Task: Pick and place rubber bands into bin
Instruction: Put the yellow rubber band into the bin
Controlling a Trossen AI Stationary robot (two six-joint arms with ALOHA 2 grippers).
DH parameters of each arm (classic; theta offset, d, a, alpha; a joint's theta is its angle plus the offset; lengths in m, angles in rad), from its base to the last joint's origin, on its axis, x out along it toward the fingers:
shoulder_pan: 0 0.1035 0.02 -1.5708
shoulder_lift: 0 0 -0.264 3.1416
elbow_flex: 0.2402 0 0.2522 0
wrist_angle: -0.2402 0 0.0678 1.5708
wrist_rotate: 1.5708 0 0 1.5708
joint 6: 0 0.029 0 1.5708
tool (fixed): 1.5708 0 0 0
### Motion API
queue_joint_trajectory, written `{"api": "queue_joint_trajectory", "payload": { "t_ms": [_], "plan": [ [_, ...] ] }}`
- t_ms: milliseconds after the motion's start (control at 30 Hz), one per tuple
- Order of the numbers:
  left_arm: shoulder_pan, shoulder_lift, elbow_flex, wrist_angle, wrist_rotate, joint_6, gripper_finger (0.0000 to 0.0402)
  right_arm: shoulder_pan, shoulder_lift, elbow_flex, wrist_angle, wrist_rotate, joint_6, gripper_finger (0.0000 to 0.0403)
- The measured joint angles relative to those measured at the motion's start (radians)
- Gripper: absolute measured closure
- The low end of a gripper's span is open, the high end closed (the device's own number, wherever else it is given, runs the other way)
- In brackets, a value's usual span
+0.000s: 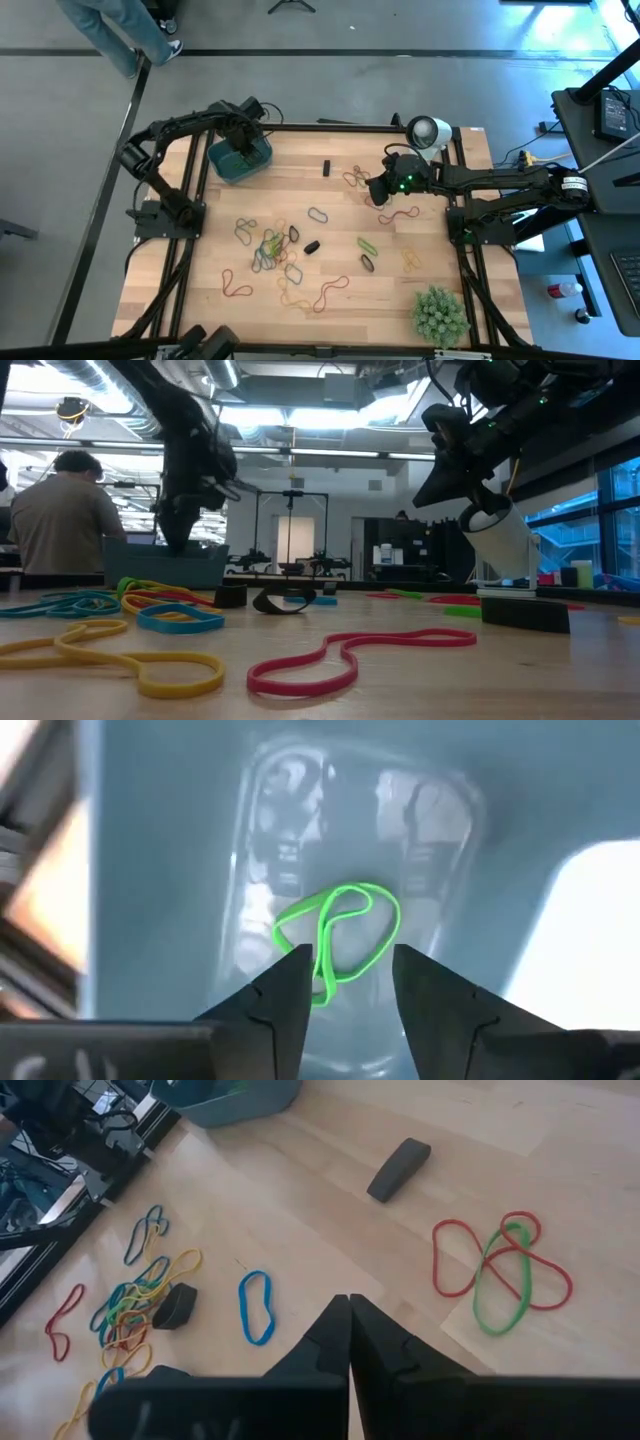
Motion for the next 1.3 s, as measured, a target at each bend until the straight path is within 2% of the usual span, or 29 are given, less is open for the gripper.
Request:
{"api": "queue_joint_trajectory", "payload": {
  "t_ms": [167,433,567,733,900,1133,1300],
  "plan": [
    [0.0,-0.093,0.002,-0.031,-0.001,-0.034,0.0263,0.0,0.0,0.0,0.011,-0.001,-0.002,0.0398],
    [-0.046,-0.241,0.002,-0.043,0.049,-0.189,0.0273,0.0,0.0,0.0,0.014,-0.003,-0.027,0.0398],
    [-0.133,-0.285,0.002,-0.055,0.046,-0.215,0.0312,0.0,0.0,0.0,0.015,-0.003,-0.056,0.0398],
    [-0.263,-0.294,0.002,-0.054,0.046,-0.352,0.039,0.0,0.0,0.0,0.015,-0.003,-0.057,0.0398],
    [-0.406,-0.294,0.002,-0.053,0.029,-0.518,0.0399,0.0,0.0,0.0,0.014,-0.003,-0.059,0.0398],
    [-0.592,-0.294,0.002,-0.053,-0.108,-0.72,0.04,0.0,0.0,0.0,0.012,-0.003,-0.151,0.0398],
    [-0.696,-0.294,0.002,-0.053,-0.113,-0.811,0.0399,0.0,0.0,0.0,0.012,-0.003,-0.207,0.0398]
  ]
}}
